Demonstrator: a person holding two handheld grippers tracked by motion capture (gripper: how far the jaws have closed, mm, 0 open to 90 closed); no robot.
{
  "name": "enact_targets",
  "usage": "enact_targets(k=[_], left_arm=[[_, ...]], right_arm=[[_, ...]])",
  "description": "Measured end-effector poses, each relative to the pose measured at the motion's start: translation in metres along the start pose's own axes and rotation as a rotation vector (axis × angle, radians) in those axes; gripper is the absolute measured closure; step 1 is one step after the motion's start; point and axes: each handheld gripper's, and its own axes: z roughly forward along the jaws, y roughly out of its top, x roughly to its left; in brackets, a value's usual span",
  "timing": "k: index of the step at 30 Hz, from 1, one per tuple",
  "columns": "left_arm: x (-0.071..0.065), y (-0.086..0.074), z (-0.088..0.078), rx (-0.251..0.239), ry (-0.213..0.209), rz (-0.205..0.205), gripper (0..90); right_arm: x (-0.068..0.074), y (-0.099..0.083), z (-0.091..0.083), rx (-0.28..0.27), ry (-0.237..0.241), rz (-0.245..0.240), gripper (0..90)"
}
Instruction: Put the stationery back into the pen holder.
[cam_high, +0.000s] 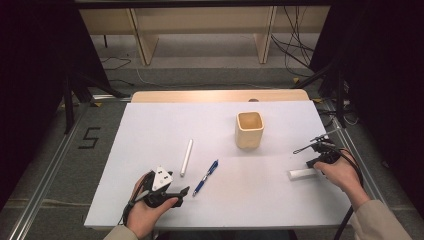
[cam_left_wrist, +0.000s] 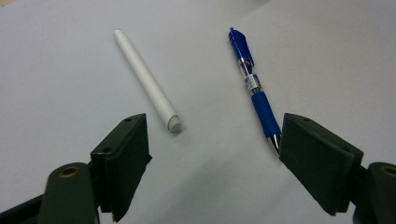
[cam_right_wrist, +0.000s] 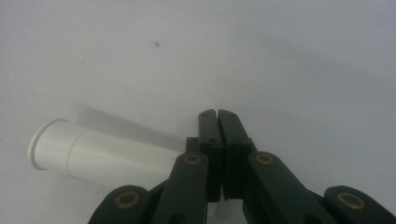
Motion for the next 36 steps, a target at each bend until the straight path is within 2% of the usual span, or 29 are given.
enact_targets(k=[5,16,20,23,27,31,35,36], left_arm=[[0.000,0.000,0.000,0.000,0.000,0.000,24.1],[0.000,0.000,0.000,-0.002,0.003,0.003,24.1],[0.001,0.000,-0.001,-0.002,0.003,0.004,24.1],[0.001,0.000,-0.001,-0.002,0.002,0.003,24.1],[0.001,0.000,-0.001,-0.001,0.003,0.004,24.1],[0.001,0.000,-0.001,-0.001,0.003,0.004,24.1],[0.001,0.000,0.000,0.000,0.002,0.003,24.1],[0.000,0.000,0.000,0.000,0.002,0.003,24.1]], right_arm=[[0.000,-0.003,-0.001,0.011,-0.003,0.014,89.0],[0.000,-0.006,-0.004,0.028,-0.004,0.014,87.3],[-0.003,-0.004,-0.007,0.008,0.004,-0.022,84.0],[-0.006,-0.001,-0.013,-0.023,0.005,-0.096,77.1],[-0.009,0.003,-0.021,-0.069,0.016,-0.238,68.1],[-0.011,0.005,-0.027,-0.090,0.072,-0.400,61.4],[-0.004,0.006,-0.029,-0.048,0.124,-0.555,56.1],[-0.002,0.006,-0.029,-0.039,0.134,-0.575,55.7]])
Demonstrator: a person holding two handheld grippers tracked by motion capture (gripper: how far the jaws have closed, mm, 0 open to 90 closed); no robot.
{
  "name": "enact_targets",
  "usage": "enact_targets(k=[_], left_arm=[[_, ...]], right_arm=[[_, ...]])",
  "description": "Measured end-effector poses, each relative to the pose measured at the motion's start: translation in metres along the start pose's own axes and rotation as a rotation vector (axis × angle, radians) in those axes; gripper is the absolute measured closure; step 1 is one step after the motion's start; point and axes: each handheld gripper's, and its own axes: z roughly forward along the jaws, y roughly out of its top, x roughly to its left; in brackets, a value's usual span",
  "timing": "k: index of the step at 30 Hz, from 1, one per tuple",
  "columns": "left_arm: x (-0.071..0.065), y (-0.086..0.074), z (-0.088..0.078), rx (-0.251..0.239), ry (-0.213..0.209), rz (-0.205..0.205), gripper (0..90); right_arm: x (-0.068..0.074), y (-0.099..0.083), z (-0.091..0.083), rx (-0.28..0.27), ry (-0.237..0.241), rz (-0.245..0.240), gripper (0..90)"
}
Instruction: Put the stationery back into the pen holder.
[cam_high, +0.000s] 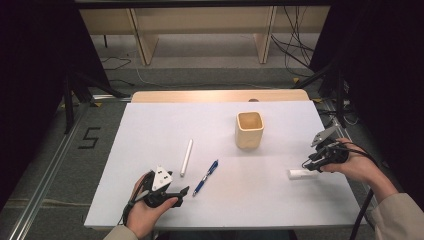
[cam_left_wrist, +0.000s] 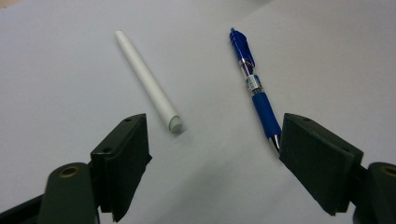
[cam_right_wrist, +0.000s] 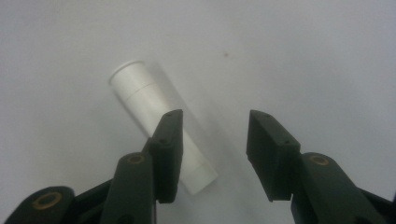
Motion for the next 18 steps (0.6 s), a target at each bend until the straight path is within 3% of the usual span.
enact_targets(k=[8,18], left_arm=[[0.000,0.000,0.000,0.000,-0.001,-0.002,24.1],[0.000,0.000,0.001,0.002,0.000,0.000,24.1]], right_arm=[[0.011,0.005,0.004,0.062,0.077,-0.088,53.9],[0.018,0.012,0.018,0.127,0.080,-0.181,54.9]])
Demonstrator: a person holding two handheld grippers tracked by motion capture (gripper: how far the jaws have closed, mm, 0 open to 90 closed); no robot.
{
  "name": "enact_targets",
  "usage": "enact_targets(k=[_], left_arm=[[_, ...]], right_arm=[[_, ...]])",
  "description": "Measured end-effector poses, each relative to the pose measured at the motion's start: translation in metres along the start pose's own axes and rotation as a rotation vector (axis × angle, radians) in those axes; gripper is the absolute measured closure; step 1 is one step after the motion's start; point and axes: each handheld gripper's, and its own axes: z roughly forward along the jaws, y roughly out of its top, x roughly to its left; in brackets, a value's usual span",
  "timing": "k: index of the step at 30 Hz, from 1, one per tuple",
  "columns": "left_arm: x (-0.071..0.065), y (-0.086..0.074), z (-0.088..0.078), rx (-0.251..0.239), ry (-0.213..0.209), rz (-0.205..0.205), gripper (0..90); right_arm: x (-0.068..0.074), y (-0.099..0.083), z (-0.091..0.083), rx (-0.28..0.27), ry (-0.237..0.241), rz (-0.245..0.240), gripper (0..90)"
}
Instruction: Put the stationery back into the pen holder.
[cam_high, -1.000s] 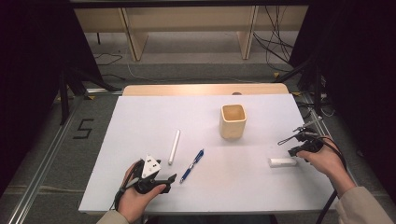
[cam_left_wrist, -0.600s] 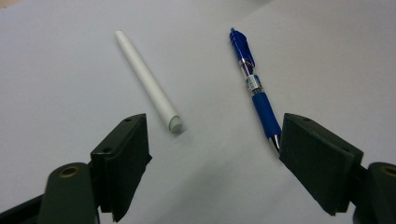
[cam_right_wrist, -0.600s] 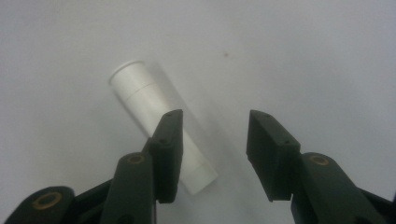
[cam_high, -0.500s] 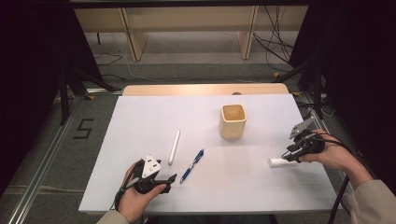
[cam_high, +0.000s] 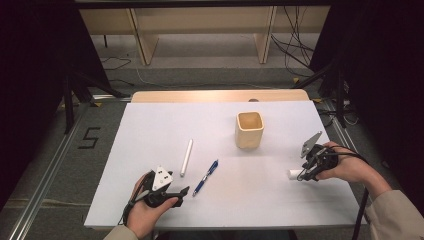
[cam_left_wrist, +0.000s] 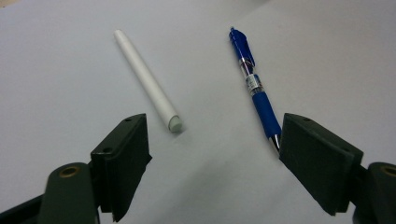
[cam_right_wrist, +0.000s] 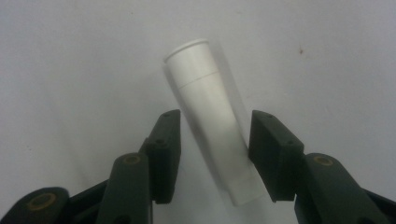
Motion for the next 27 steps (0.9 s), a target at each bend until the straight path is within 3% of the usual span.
enact_targets(k=[7,17,27], left_arm=[[0.000,0.000,0.000,0.003,0.001,0.004,24.2],[0.000,0.000,0.001,0.005,-0.002,0.004,24.2],[0.000,0.000,0.000,0.001,-0.001,0.002,24.2]], right_arm=[[-0.002,0.002,0.006,0.010,0.004,-0.009,56.7],[-0.001,0.006,0.014,0.071,-0.002,-0.037,59.9],[-0.003,0.011,0.014,0.122,0.025,-0.072,62.4]])
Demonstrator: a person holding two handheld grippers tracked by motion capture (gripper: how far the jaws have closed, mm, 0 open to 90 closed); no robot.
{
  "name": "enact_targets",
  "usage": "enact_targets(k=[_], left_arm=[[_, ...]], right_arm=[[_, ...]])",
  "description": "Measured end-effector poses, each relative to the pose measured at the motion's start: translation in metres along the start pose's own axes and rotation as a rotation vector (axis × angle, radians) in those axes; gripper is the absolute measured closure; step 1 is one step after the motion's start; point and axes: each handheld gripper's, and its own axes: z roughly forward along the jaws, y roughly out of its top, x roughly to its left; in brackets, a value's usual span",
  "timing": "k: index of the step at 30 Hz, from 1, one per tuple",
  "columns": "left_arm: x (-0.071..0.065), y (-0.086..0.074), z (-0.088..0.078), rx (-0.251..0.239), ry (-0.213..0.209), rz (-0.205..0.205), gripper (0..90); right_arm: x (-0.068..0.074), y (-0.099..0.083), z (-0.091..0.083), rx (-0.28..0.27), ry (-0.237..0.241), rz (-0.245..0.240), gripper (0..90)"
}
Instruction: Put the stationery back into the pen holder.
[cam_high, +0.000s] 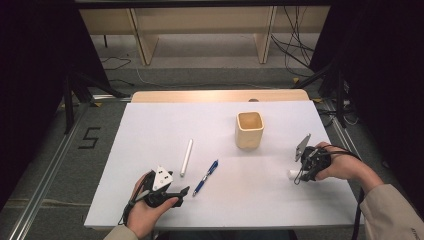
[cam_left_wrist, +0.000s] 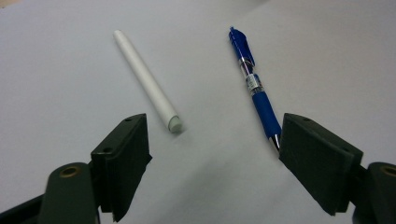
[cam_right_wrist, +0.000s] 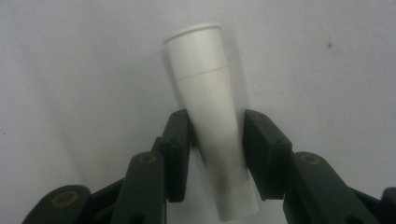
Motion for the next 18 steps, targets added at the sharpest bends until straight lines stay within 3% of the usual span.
enact_targets(k=[18], left_arm=[[0.0001,0.0001,-0.0001,0.002,-0.002,0.004,24.3]], right_arm=[[-0.0031,0.0082,0.0004,0.088,0.047,-0.070,67.8]])
